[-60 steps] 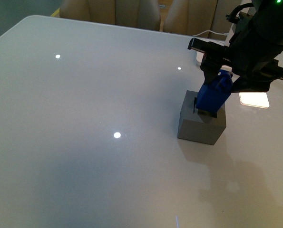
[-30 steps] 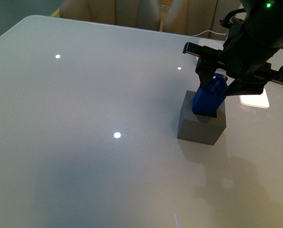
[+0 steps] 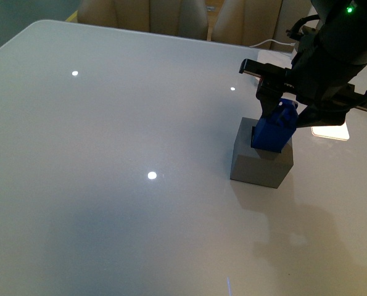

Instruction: Insert blue part into gray base

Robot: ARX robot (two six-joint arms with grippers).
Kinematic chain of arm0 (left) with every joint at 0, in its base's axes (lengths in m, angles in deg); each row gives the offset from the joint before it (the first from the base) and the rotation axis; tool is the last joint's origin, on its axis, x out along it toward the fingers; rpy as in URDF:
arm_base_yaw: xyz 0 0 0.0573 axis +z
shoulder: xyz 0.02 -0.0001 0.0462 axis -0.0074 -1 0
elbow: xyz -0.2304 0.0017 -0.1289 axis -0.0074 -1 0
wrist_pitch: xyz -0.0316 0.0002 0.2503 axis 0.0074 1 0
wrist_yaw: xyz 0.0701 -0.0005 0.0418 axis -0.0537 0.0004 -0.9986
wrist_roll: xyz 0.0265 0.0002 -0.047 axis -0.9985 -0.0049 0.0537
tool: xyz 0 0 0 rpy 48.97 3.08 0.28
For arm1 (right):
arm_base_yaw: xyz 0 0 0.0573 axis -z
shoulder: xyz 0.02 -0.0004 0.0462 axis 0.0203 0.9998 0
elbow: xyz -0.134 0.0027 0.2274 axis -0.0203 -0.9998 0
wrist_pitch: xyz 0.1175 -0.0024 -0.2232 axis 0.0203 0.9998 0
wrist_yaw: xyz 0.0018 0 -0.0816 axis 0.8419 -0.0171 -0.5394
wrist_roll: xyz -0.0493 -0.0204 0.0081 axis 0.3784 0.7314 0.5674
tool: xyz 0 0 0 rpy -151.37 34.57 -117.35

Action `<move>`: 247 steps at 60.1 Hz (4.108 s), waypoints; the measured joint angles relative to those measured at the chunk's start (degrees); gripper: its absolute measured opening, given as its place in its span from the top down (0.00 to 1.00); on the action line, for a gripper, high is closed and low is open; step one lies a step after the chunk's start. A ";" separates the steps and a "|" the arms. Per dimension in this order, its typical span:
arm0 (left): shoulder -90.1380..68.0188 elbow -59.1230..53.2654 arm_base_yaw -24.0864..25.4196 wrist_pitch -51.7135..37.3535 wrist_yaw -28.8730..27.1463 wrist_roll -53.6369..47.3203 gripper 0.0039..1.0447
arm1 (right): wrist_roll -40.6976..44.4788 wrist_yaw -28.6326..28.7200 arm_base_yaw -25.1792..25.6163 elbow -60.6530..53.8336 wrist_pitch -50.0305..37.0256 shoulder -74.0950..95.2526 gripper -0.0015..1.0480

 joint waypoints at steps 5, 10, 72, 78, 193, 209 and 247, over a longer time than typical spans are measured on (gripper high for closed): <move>0.00 0.02 0.00 0.00 0.00 0.00 0.07 | 0.02 0.09 -0.04 0.00 -0.48 0.09 0.39; 0.00 0.02 0.00 0.00 0.00 0.00 0.07 | 0.02 0.44 -0.07 -0.28 -1.36 0.09 0.27; 0.00 0.00 0.00 0.00 -0.02 0.02 0.07 | 29.27 -3.32 8.39 -62.90 -83.78 -44.37 0.97; 0.00 0.00 0.00 0.00 0.00 0.00 0.07 | 29.66 -2.05 9.57 -65.94 -82.86 -48.78 0.98; 0.00 0.00 0.00 0.00 -0.02 0.00 0.07 | 29.68 4.90 16.90 -77.59 -25.33 -118.95 0.98; 0.00 0.00 0.00 0.00 0.00 0.00 0.07 | 29.68 4.87 16.90 -77.59 -24.87 -119.82 0.98; 0.00 0.00 0.00 0.00 0.00 0.00 0.07 | 29.75 4.87 16.90 -77.59 -24.87 -119.84 0.09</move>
